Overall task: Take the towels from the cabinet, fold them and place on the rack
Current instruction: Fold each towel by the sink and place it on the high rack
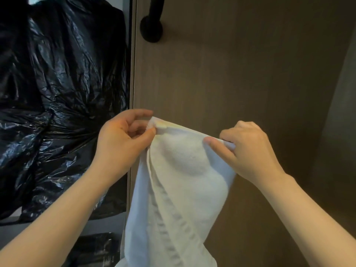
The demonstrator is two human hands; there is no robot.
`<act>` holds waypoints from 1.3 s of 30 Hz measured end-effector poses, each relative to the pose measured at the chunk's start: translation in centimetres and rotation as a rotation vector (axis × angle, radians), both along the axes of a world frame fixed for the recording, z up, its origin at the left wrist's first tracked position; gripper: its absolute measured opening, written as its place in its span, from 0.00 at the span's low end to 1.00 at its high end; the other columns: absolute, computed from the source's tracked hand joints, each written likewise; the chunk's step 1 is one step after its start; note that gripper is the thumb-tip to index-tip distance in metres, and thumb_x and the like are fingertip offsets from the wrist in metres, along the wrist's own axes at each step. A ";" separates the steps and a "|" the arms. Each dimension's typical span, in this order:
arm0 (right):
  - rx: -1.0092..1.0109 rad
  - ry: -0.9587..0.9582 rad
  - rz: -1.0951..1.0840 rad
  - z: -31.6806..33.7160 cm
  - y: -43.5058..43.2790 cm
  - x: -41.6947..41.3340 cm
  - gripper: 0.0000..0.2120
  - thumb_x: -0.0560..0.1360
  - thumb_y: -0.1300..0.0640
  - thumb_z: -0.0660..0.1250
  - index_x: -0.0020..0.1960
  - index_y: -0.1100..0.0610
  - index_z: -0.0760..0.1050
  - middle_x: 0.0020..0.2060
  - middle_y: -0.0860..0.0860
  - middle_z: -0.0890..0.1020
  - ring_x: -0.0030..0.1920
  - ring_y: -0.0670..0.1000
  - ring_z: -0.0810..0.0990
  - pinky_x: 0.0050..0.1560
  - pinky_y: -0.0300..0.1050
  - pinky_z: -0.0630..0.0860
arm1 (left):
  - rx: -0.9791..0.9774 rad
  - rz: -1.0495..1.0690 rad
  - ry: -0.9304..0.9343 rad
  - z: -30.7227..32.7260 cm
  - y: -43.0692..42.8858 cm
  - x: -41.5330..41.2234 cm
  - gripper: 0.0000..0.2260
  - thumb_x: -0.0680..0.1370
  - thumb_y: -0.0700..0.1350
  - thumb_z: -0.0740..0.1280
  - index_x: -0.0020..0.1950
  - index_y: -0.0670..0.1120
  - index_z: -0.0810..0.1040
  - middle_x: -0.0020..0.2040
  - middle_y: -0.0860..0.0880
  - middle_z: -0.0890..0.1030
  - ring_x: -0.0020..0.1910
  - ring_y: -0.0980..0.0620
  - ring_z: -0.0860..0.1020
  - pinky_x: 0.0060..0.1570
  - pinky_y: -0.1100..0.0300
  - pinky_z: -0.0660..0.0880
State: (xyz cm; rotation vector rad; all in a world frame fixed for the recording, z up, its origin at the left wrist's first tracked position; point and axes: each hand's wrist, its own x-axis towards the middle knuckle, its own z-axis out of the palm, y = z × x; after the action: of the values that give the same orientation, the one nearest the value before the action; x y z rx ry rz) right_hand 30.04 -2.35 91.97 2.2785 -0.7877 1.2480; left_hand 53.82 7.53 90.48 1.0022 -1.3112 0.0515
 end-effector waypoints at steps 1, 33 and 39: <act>0.010 -0.003 0.001 -0.1 0.1 0.0 0.26 0.77 0.34 0.54 0.27 0.49 0.65 0.23 0.41 0.66 0.28 0.43 0.69 0.42 0.31 0.59 | -0.001 -0.004 0.013 0.0 0.1 -0.1 0.13 0.75 0.41 0.71 0.56 0.55 0.79 0.39 0.56 0.85 0.41 0.58 0.84 0.44 0.67 0.79; 0.470 0.024 0.471 -4.1 3.9 6.2 0.17 0.81 0.45 0.59 0.42 0.56 0.75 0.35 0.49 0.77 0.37 0.50 0.75 0.37 0.43 0.70 | 0.435 -0.033 -0.077 -10.7 3.9 3.2 0.13 0.72 0.58 0.66 0.46 0.50 0.82 0.42 0.50 0.79 0.40 0.53 0.78 0.42 0.59 0.76; 0.584 -0.114 0.502 -5.2 4.4 6.7 0.17 0.81 0.47 0.60 0.40 0.57 0.74 0.33 0.48 0.75 0.36 0.48 0.74 0.34 0.34 0.66 | 0.351 0.068 -0.181 -9.3 5.6 4.2 0.11 0.75 0.53 0.65 0.45 0.48 0.82 0.41 0.52 0.77 0.41 0.54 0.76 0.42 0.65 0.72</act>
State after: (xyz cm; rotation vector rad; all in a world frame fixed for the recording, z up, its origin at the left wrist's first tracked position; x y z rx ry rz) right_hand 36.72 2.10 86.77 3.0369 -0.7075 1.5200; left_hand 57.98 13.10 81.20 1.3657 -1.4826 -0.0385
